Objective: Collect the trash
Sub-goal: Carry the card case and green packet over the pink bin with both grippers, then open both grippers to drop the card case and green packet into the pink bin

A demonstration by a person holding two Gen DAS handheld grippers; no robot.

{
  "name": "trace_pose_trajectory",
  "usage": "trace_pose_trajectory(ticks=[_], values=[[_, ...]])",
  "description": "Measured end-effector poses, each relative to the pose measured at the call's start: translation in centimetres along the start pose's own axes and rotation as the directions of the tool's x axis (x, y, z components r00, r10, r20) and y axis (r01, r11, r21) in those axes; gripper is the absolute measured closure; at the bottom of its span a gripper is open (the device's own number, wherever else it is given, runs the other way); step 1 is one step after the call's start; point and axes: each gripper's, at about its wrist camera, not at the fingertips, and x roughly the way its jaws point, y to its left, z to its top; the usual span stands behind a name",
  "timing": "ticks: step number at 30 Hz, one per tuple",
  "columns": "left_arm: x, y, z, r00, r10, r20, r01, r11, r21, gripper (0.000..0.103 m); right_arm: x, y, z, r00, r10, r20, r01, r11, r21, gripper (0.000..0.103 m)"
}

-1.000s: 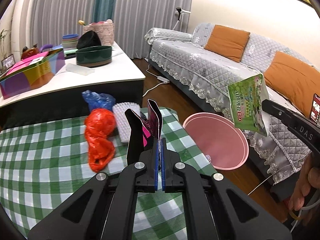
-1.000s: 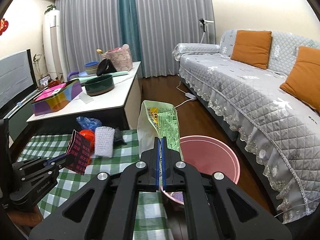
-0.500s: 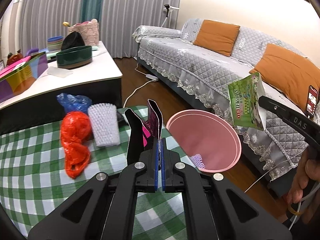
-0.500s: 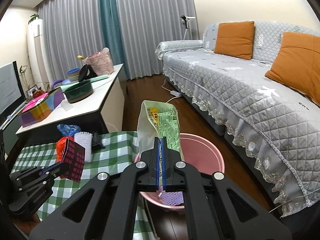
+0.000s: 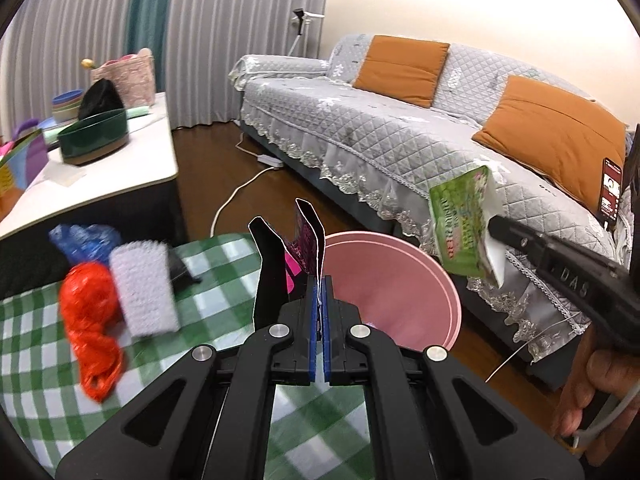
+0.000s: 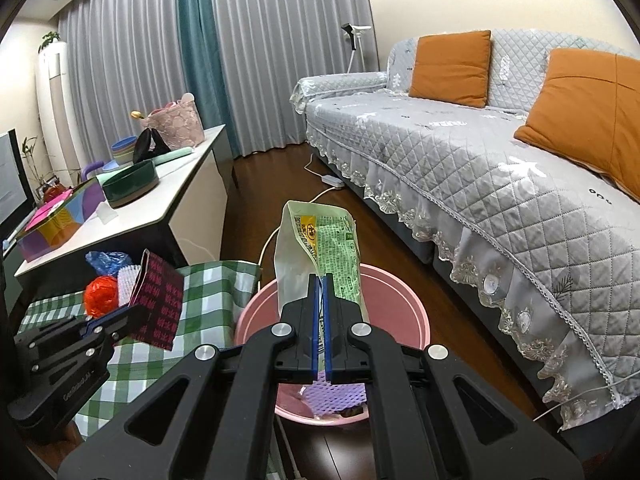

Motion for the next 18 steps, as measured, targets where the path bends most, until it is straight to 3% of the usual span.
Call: trace_pose_trajectory(ticks=[18], values=[[5.3, -1.8, 1.1, 0.996, -0.084, -0.037, 0.086, 0.995, 0.049, 0.101, 2.6, -2.0, -0.2, 0.996, -0.08, -0.039, 0.082, 0.996, 0.046, 0.098]])
